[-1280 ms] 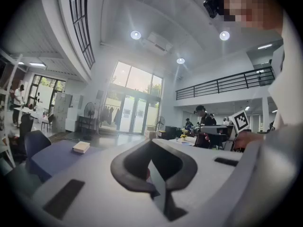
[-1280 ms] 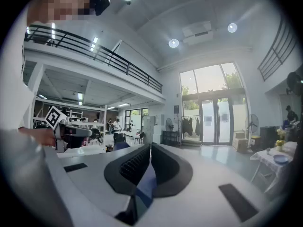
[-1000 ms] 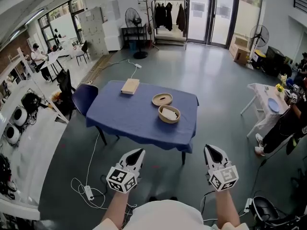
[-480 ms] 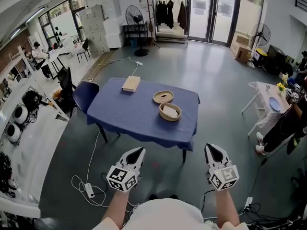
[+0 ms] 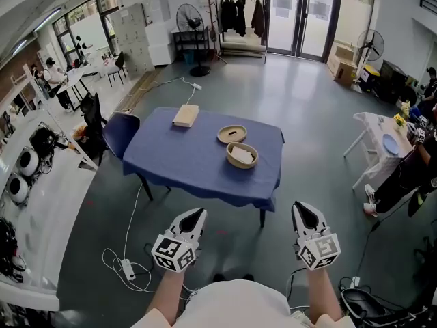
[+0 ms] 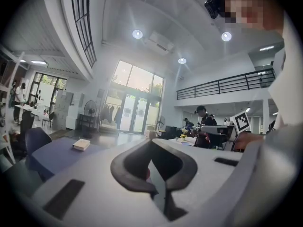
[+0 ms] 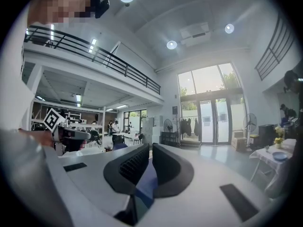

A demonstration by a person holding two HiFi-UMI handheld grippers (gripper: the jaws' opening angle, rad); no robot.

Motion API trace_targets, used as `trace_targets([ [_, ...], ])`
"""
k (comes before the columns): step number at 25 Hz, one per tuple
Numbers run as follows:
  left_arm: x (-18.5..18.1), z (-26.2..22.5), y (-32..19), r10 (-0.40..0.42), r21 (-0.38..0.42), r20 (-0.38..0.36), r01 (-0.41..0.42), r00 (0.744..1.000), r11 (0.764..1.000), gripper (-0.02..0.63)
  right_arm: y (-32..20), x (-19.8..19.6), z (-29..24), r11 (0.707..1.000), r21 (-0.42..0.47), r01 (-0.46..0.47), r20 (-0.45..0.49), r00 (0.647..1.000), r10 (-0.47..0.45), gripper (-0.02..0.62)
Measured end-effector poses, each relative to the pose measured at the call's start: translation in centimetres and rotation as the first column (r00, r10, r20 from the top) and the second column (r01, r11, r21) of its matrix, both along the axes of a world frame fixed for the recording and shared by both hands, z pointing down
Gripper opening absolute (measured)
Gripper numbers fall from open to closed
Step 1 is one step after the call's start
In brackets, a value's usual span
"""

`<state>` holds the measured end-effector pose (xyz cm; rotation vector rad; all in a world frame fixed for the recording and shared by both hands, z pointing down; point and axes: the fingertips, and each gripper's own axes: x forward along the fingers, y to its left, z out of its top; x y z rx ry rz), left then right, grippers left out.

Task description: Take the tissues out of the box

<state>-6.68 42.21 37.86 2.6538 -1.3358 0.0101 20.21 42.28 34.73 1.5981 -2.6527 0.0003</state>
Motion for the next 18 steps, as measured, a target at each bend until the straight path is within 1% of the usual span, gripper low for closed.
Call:
trace_targets([
  [3,-0.4,0.3,-0.1,0.002,-0.006,-0.007,-0.002,1.0,1.0,0.008,-0.1,-0.4,0.2,1.0,-0.003,-0.005,0.002,1.0,0.005,0.041],
  [5,-0.7,0.7,0.0,0.004,-0.01,-0.007,-0.004,1.0,1.0,0.008,-0.1,-0.7,0.4,1.0,-0.006,-0.009,0.002,1.0,0.009,0.067],
  [11,-2.3,1.0,-0.3,0.01,-0.022,-0.012,-0.01,1.0,1.0,0.008,-0.3,-2.1,0.6,1.0,-0.014,-0.02,0.002,1.0,0.02,0.087],
  [18,-4.4,2.1,-1.2,0.026,-0.036,-0.009,-0.026,1.0,0.999,0.008,-1.1,-4.1,1.6,0.999,-0.029,-0.036,0.0,0.999,0.036,0.091],
])
